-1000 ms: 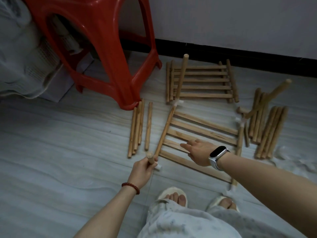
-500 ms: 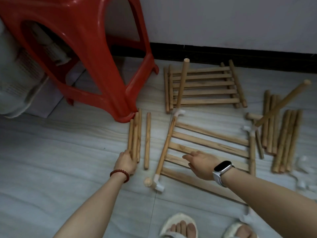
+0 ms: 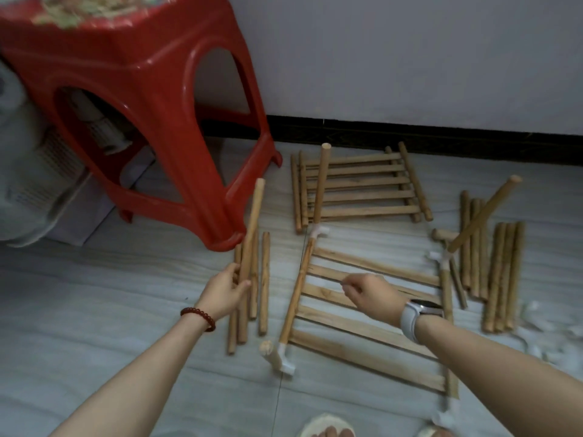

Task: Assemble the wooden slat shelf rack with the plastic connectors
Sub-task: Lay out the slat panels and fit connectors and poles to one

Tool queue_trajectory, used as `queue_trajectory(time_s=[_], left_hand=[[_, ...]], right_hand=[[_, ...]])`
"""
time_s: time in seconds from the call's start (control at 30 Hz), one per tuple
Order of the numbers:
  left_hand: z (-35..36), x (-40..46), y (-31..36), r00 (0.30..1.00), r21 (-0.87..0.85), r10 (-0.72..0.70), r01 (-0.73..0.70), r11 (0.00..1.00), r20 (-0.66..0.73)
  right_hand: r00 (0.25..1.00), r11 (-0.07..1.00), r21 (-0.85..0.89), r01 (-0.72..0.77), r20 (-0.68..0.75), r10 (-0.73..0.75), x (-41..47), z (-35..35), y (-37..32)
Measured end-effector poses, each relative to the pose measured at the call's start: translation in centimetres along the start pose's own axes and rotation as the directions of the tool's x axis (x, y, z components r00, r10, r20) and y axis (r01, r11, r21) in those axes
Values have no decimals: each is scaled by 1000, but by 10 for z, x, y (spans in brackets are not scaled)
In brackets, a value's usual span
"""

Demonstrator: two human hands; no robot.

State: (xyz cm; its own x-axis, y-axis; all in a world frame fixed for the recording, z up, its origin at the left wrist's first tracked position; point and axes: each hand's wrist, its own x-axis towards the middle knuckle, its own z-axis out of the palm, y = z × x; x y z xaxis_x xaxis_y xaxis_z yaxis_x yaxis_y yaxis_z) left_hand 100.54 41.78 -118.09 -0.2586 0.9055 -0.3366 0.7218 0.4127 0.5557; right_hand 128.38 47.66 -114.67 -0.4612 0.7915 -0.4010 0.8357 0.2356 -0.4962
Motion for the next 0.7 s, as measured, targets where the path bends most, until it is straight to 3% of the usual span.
queue_trajectory(time_s=[0.1,0.17,0.2,0.27,0.4,0.47,0.57,0.7], left_hand=[[-31,-16,27,980,105,184,-191,976,73],[-48,-28,54,947,243,307,-320,916,91],[-55,-34,70,924,322,371,-380,867,90],[-65,-50,106,857,419,504,-499,759,109],[-65,-88,171,722,438,677,-659,611,141],[-50,-106,188,705,384,703,-677,628,94],[-6,-121,195,728,226,681,-678,700,76],[78,-113,178,810,205,499,-569,797,308]], right_hand=[[994,913,409,-5,-94,47,-9,-27,-32],[992,648,761,-18,-66,105,-22,-42,-51],[990,512,859,-22,-51,128,-27,-48,-58],[983,347,938,-3,-62,175,-45,-60,-65],[927,152,981,124,-169,335,-89,-80,-62],[894,153,976,156,-205,398,-111,-87,-50],[831,248,957,153,-260,492,-137,-83,-10],[722,471,882,36,-348,597,-176,-48,59]])
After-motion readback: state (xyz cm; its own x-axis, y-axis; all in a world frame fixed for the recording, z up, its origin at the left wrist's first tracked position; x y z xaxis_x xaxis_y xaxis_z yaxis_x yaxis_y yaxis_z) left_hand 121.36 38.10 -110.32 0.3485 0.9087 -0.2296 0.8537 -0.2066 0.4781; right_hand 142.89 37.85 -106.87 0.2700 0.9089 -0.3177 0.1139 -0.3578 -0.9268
